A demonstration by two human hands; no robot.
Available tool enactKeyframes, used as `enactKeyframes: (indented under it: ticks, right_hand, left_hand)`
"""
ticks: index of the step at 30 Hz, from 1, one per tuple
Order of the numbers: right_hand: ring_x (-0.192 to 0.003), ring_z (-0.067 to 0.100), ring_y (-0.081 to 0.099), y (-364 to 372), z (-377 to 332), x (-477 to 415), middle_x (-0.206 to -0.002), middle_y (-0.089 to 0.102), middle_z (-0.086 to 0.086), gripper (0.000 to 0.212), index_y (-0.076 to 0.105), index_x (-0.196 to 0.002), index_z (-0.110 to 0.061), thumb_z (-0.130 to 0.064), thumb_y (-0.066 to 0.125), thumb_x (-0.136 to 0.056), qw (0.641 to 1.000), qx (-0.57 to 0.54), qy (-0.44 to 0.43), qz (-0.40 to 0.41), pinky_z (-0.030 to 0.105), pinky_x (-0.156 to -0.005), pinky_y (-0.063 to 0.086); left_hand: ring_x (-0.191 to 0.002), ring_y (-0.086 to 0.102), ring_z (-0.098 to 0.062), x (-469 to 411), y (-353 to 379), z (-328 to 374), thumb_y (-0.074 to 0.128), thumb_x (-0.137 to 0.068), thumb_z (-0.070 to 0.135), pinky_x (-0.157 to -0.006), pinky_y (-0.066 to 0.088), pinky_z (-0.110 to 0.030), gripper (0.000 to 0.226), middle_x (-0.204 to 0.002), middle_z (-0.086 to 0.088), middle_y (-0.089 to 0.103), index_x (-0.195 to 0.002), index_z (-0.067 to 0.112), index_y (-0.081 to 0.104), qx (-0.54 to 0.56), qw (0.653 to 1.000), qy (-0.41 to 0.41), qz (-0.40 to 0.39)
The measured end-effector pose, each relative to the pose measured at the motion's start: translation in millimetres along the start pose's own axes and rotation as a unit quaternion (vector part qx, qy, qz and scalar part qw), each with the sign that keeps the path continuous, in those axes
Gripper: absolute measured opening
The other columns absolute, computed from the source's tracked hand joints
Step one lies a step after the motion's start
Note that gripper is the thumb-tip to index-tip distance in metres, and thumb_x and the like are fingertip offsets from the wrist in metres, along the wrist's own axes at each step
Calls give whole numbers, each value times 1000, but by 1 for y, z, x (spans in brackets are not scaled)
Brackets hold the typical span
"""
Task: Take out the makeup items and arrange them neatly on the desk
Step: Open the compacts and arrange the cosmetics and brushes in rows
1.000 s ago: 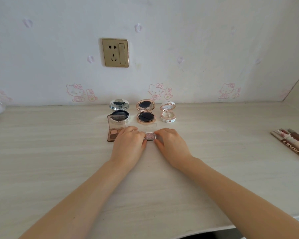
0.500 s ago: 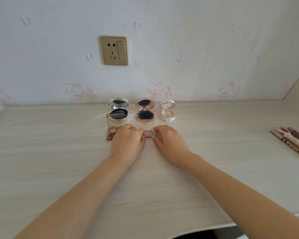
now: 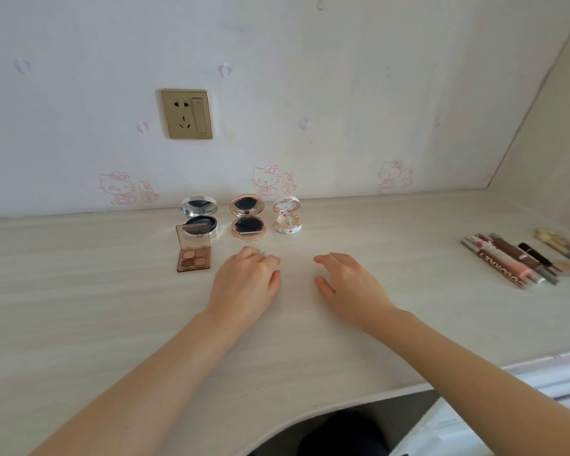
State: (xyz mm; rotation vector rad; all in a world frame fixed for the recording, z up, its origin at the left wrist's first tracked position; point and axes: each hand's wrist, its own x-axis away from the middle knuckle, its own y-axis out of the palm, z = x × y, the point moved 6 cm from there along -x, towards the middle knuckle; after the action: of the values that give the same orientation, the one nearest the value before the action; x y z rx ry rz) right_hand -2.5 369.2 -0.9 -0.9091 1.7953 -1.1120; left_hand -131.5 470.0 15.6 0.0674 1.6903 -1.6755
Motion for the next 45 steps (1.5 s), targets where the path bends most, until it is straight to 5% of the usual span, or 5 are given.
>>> enactKeyframes:
  ticks: [8,22,30,37,45]
  right_hand:
    - [-135,16,34,-48,65,52,-139,49,1,43,41,-140,-18,-30,42,-99,996,72,50,27,29,-101,37]
    - [-119,23,50,-131,213,128,-131,55,3,36,48,-132,-18,-27,47,-97,968,125,200,83,35,-88,45]
    - [-123,27,46,-152,302,142,-125,61,5,37,50,-131,-16,-27,47,-96,949,133,273,89,42,-95,46]
    - [-105,28,52,-153,359,128,-108,64,7,32,58,-114,-11,-33,46,-95,924,132,348,90,40,-80,51]
    - [-108,34,44,-146,386,115,-103,55,13,45,63,-102,-8,-45,39,-97,905,136,397,69,41,-81,47]
  left_hand:
    - [-121,49,-17,-11,30,94,48,-95,26,-83,47,-33,35,-113,-1,66,-128,21,58,93,992,49,-66]
    - [-113,50,-24,-69,92,264,47,-95,21,-84,49,-39,29,-107,-3,69,-115,14,66,216,961,150,-87]
    - [-104,48,-20,-127,118,340,50,-93,24,-80,47,-37,21,-101,4,68,-98,21,71,236,949,198,-70]
    - [-106,48,-23,-168,154,388,47,-95,18,-76,50,-40,23,-92,-5,67,-96,13,70,236,943,200,-126]
    - [-103,56,-32,-198,186,421,48,-98,30,-91,47,-44,32,-119,-14,48,-122,12,59,203,939,159,-229]
